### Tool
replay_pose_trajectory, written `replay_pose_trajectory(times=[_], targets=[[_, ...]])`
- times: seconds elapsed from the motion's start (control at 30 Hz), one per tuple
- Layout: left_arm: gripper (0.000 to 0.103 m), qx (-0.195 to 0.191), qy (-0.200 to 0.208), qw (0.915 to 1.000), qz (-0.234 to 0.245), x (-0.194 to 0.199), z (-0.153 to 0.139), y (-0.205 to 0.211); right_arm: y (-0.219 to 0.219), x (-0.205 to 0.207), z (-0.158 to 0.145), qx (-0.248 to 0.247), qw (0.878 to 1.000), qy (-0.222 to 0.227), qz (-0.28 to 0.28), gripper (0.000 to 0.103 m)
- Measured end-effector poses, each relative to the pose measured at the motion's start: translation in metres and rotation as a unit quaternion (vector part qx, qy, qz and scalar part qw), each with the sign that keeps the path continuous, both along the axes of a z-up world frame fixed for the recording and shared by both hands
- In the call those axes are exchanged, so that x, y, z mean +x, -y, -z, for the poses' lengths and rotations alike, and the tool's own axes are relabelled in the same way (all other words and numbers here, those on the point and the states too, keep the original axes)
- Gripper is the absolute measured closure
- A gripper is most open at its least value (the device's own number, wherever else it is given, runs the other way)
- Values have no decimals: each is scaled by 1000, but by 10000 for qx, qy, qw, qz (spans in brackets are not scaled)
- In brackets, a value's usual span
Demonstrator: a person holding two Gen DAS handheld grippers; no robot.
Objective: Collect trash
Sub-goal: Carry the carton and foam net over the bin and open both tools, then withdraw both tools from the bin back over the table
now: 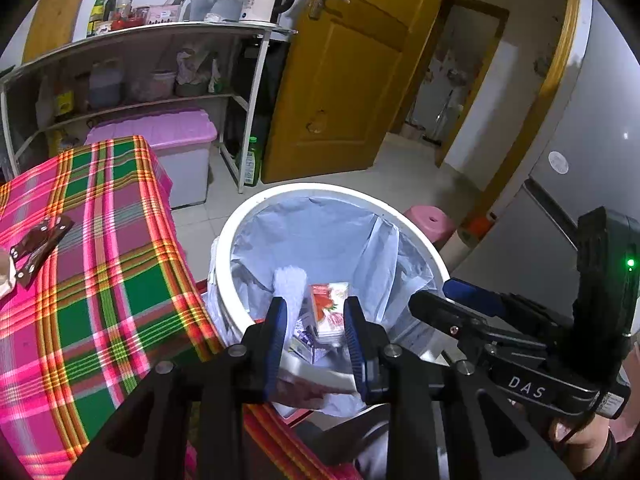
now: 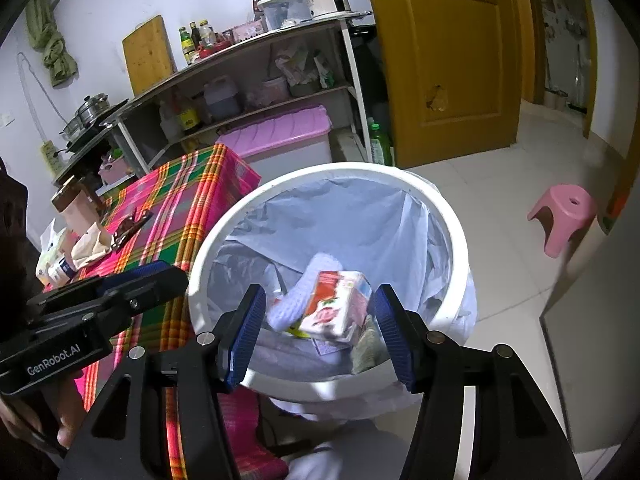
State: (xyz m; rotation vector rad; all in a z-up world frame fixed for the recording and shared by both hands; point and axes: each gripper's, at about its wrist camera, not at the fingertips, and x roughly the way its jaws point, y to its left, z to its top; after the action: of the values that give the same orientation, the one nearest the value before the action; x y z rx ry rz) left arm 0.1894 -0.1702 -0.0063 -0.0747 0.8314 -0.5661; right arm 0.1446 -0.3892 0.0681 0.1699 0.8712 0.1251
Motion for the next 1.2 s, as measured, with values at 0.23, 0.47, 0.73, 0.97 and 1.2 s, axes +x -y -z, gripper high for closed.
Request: replay_pose_trajectory(times=[0.23,0.47,0.73,0.97,1.2], targets=[[74,-64,16,9997,-235,-14,-5,-20,-12,-8,-9,-10,9998,110,-165,45],[74,-101,126,9985,-519,-33,-10,-47,-35,-21,-16,64,9986,217,-474,45],[74,-8,123,9957,-913,-51,-6,-79,-66,-28,-14,241,9953,148,-926,45],[74,15,101,9915,-1299,-64,-2,-113,-93,-31,-12,320,9909,88,-1304,45],[74,32,116,9869,-1610,-74,-2,-141,-120,-33,-16,400,9857,88,-1635,45]])
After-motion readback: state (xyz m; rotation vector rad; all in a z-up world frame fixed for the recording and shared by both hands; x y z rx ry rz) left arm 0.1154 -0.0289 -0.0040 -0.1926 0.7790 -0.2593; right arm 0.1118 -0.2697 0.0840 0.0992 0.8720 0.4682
